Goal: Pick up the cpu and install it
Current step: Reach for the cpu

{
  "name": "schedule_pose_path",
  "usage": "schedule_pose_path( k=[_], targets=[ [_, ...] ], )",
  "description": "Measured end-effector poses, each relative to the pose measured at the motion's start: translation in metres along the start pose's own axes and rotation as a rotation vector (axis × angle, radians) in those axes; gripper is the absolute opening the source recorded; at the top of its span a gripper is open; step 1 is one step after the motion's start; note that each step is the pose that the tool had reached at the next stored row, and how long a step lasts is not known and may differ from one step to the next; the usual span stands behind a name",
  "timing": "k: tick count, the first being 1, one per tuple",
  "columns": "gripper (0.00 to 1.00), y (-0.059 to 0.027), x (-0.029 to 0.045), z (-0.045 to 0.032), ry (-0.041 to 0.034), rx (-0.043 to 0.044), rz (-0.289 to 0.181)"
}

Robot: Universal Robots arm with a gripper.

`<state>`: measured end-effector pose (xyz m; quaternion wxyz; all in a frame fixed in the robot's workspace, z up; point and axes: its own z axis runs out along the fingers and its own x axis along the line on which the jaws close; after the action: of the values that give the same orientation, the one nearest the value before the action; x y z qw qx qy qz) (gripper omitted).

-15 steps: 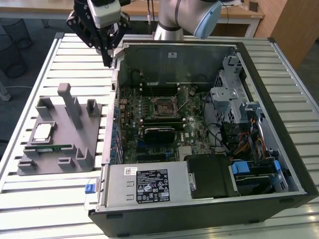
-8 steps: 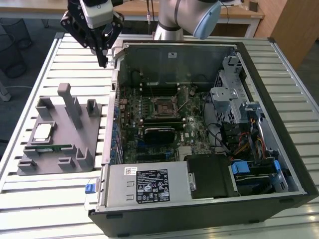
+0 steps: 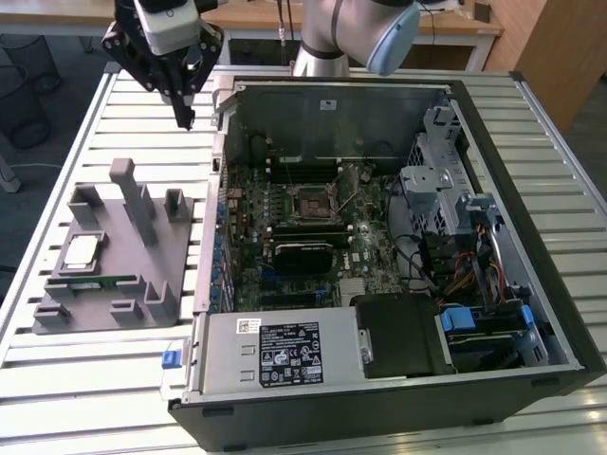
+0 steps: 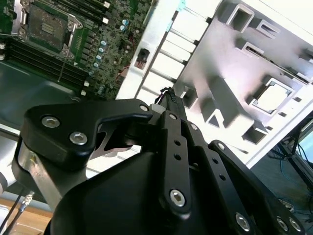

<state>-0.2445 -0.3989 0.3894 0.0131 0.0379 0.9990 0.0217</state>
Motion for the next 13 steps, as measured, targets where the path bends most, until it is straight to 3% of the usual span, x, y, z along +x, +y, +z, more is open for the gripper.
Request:
schedule_pose_path(
  k=[13],
  targets=[
    [0.11,-0.0018,0.0233,0.0007,0.0004,0.0000,0.000]
  ],
)
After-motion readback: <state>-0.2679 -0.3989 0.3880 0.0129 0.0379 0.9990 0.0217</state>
